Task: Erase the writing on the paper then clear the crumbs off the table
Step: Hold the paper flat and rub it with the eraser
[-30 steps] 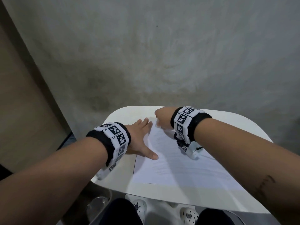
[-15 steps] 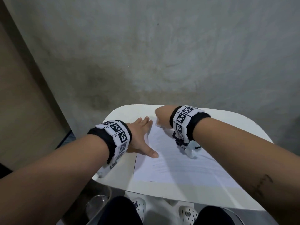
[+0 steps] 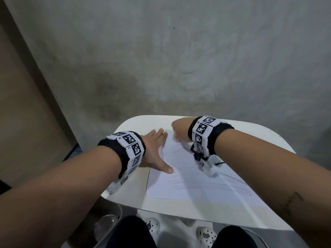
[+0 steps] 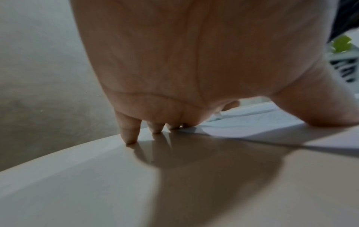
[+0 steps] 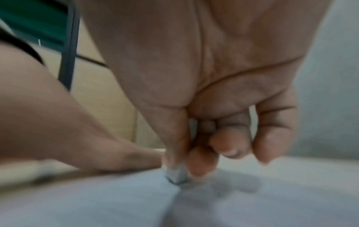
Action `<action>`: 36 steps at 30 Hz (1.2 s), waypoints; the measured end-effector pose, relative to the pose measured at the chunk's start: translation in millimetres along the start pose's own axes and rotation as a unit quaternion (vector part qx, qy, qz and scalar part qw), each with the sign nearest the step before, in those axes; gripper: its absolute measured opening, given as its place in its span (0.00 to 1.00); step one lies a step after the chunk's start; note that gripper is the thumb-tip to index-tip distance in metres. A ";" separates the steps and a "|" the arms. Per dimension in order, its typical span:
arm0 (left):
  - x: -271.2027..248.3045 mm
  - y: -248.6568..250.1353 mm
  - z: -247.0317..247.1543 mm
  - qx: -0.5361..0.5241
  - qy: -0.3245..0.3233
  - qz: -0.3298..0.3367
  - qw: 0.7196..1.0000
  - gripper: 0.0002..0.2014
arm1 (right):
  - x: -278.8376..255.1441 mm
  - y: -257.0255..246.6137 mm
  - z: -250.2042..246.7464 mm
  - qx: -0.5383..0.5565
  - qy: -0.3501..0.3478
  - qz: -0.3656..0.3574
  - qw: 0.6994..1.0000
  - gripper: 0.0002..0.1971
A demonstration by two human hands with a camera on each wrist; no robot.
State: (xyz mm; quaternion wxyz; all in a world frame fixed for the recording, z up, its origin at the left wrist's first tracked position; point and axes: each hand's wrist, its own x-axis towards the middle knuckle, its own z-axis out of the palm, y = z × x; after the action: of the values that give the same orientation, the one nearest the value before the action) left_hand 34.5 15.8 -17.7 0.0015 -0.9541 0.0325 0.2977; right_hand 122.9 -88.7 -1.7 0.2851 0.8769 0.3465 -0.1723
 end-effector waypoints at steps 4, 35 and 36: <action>-6.8 5.8 -1.1 -0.013 0.011 -0.009 1.000 0.61 | -10.2 -7.5 3.5 0.092 0.060 0.009 0.994 0.16; 1.4 -1.7 2.6 -0.002 0.001 0.001 1.000 0.64 | 4.5 15.3 20.8 0.153 0.097 0.048 0.982 0.12; 1.2 -1.5 2.0 -0.002 0.000 0.003 1.000 0.64 | 4.0 9.4 18.8 0.141 0.068 0.045 0.987 0.08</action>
State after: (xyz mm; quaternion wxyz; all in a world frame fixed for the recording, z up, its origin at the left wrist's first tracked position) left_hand 34.4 17.3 -20.1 -0.0010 -0.9541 0.0345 0.2974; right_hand 130.3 -103.9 -14.7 0.1423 0.9327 0.2975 -0.1462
